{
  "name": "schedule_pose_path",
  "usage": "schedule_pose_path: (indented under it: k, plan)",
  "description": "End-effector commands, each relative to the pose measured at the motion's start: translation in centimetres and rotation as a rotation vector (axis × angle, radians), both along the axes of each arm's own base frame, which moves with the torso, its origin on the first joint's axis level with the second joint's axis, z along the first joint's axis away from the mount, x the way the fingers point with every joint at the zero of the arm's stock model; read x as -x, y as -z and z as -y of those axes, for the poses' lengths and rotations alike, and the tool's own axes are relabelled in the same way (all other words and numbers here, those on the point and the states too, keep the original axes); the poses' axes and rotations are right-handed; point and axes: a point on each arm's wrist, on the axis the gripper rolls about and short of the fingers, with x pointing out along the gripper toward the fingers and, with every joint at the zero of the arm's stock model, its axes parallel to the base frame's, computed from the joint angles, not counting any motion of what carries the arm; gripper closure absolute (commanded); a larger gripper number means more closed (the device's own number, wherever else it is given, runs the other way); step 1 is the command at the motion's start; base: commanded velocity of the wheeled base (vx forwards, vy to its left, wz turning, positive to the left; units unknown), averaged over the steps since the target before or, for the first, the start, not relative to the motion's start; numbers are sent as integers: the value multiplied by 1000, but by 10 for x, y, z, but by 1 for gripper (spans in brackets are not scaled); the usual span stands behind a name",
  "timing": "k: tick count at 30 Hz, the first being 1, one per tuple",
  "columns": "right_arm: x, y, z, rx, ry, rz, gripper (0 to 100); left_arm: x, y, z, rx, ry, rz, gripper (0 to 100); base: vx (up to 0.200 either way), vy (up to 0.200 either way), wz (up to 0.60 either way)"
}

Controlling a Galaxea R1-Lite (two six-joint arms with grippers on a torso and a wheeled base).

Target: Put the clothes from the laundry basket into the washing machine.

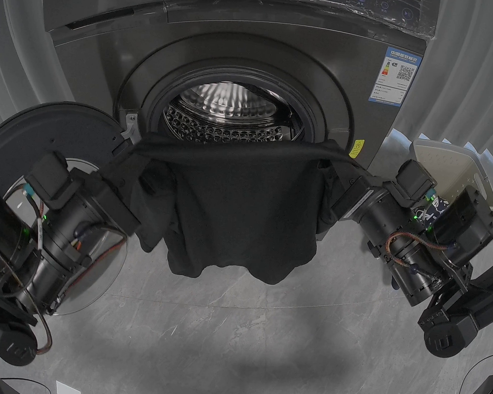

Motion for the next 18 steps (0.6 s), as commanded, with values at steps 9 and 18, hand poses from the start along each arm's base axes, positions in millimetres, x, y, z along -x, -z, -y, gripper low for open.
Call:
schedule_pose_path:
  k: [9,18]
  plan:
    - [6,38,-30,88,-150,-103,0,-14,-5,40,-12,116,-9,100,0,0,0]
    - [-19,102,-43,258,-159,-210,0,-21,-8,46,-4,118,3,100,0,0,0]
